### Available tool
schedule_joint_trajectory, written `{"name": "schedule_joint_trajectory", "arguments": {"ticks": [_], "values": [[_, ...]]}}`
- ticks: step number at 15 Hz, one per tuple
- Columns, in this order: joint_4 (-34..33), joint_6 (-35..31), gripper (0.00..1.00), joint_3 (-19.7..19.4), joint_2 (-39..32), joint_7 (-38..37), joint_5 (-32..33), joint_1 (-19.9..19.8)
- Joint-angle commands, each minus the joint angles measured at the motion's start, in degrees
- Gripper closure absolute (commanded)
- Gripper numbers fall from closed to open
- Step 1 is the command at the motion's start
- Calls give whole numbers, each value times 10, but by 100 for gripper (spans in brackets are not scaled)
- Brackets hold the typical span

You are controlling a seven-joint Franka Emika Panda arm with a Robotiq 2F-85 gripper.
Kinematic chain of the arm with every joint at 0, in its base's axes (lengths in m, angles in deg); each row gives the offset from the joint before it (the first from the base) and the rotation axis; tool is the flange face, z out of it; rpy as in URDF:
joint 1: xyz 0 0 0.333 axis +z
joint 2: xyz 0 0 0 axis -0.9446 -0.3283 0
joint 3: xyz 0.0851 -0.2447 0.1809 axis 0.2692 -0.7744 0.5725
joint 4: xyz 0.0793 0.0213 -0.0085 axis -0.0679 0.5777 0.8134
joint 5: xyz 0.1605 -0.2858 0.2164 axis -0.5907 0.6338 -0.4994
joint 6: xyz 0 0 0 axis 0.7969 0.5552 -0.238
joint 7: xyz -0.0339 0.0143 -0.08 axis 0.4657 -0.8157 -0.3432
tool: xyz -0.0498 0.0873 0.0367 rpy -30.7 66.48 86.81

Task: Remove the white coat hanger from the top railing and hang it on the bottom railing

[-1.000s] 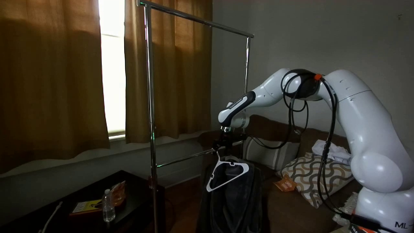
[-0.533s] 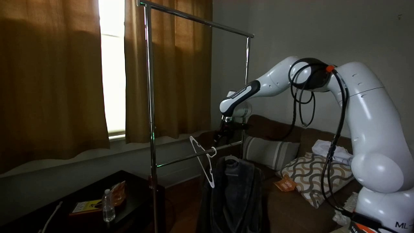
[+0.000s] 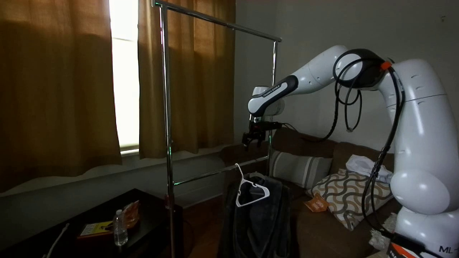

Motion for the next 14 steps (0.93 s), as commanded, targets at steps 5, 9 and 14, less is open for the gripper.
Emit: {"name": "schedule_joint_trajectory", "arguments": {"ticks": [5, 9, 14], "values": [[62, 5, 0, -7, 99, -45, 33, 11], [37, 2, 0, -4, 92, -36, 23, 7], [36, 2, 0, -3, 93, -36, 23, 7]]}}
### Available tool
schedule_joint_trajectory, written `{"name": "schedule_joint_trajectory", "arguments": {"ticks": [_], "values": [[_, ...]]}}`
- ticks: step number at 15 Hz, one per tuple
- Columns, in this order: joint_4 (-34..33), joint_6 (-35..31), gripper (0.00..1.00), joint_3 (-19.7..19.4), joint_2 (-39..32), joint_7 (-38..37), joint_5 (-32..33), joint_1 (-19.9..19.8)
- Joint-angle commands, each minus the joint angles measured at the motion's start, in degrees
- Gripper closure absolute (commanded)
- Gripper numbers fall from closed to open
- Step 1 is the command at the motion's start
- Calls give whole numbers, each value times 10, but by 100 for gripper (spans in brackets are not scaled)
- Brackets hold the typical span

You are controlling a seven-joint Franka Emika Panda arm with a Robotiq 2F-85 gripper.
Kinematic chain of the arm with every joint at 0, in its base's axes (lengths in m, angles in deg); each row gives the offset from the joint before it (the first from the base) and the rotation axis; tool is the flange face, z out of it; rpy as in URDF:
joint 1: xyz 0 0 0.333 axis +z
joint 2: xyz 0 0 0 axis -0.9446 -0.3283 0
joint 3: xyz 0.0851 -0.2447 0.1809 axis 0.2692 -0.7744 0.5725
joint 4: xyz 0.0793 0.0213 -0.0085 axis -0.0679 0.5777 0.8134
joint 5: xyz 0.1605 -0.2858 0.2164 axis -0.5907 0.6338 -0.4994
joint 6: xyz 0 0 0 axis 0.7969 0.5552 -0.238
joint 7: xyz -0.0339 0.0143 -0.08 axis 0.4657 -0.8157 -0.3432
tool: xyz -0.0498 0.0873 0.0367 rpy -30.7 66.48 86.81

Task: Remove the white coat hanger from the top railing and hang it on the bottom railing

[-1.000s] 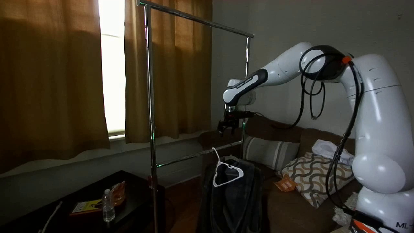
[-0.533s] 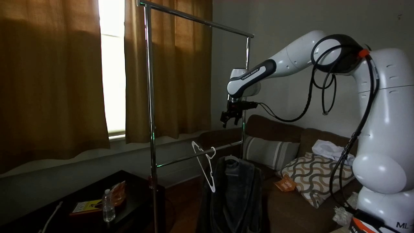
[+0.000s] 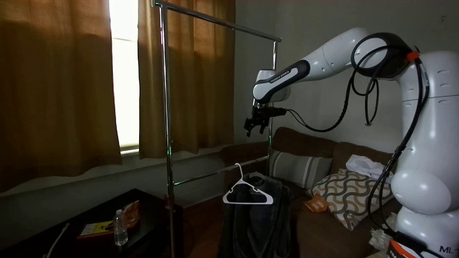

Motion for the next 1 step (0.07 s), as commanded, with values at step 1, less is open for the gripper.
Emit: {"name": "schedule_joint_trajectory", "arguments": {"ticks": [1], "values": [[-1, 1, 0, 0, -1, 0, 0, 0]]}}
